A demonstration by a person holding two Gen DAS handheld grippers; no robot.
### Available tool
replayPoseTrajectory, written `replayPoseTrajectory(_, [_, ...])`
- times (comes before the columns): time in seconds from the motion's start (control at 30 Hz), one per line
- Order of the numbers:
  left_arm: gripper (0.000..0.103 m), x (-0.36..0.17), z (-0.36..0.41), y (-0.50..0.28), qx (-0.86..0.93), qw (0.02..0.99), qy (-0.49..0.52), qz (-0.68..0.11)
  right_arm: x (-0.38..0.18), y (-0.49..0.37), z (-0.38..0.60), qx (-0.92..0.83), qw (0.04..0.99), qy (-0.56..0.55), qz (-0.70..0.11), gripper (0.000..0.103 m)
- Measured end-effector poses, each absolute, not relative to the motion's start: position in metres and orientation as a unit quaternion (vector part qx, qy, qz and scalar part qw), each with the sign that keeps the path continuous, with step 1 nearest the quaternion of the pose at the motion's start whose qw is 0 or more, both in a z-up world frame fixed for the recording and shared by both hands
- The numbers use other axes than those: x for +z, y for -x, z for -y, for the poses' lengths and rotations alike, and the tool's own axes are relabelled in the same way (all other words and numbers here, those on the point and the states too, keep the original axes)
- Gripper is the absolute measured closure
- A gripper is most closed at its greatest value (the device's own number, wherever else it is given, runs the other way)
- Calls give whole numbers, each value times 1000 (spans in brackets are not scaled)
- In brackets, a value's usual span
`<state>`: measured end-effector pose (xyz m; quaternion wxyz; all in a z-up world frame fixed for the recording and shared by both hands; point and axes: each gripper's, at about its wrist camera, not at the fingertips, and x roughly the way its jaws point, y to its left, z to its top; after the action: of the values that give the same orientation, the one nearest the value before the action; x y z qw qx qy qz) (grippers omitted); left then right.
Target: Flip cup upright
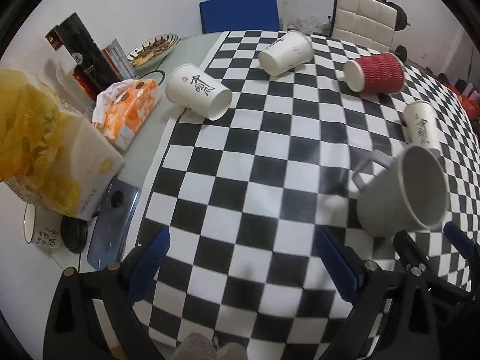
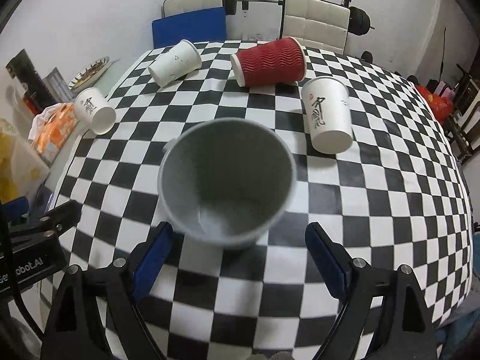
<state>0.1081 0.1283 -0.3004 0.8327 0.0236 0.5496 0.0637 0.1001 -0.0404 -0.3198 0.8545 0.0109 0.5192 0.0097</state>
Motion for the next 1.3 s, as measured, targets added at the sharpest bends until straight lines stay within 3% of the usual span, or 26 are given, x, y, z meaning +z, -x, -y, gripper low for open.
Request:
replayPoseTrajectory(0.27, [4, -232, -111, -58, 49, 853, -24, -518, -252, -52, 78, -30, 832, -48, -552, 12])
replayPoseTrajectory(0.83, [4, -60, -85, 61, 2, 908, -3, -419, -43, 76, 107, -51, 884, -10, -464, 12])
replayPoseTrajectory(1.3, [4, -5, -83, 99, -6, 924, 12, -382, 38, 127, 113, -40, 907, -12, -419, 12])
